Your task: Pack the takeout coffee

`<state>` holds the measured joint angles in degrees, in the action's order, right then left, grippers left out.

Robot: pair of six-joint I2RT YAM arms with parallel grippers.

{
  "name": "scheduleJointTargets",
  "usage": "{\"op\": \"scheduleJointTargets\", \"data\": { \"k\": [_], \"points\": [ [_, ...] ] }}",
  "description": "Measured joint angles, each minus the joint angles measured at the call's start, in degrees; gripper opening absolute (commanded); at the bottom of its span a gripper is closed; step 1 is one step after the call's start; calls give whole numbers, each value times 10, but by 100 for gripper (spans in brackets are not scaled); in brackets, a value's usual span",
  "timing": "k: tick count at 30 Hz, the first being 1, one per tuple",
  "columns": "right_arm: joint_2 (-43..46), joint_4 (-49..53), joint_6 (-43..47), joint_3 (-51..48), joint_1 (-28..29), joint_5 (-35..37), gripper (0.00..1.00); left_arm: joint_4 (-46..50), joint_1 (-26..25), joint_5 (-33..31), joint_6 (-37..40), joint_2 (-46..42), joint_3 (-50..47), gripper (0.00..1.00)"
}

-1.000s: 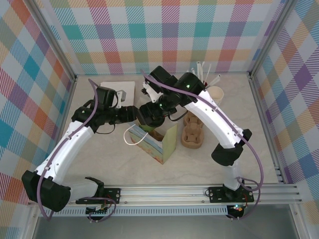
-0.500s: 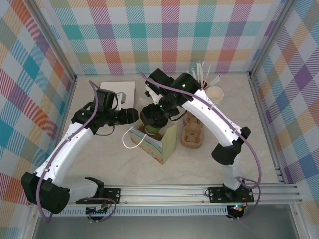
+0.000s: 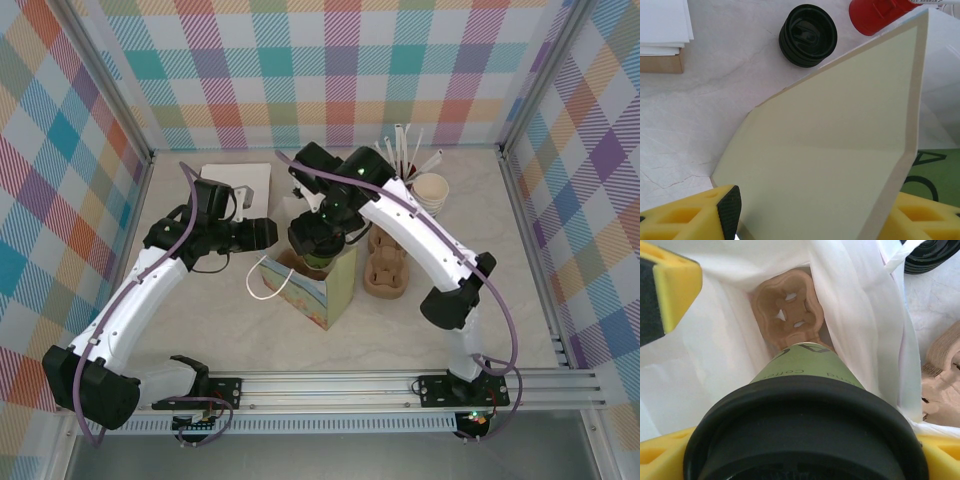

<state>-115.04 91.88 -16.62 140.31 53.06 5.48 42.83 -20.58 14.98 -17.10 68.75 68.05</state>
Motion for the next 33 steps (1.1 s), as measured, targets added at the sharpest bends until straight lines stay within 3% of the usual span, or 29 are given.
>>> {"op": "scheduleJointTargets", "data": {
  "k": [11, 33],
  "points": [
    [-22, 3, 22, 28, 50, 16, 88, 0, 0, 0, 0, 2, 0, 64],
    [-35, 3, 25, 66, 56, 29, 87, -7, 0, 0, 0, 9, 0, 65]
  ]
}}
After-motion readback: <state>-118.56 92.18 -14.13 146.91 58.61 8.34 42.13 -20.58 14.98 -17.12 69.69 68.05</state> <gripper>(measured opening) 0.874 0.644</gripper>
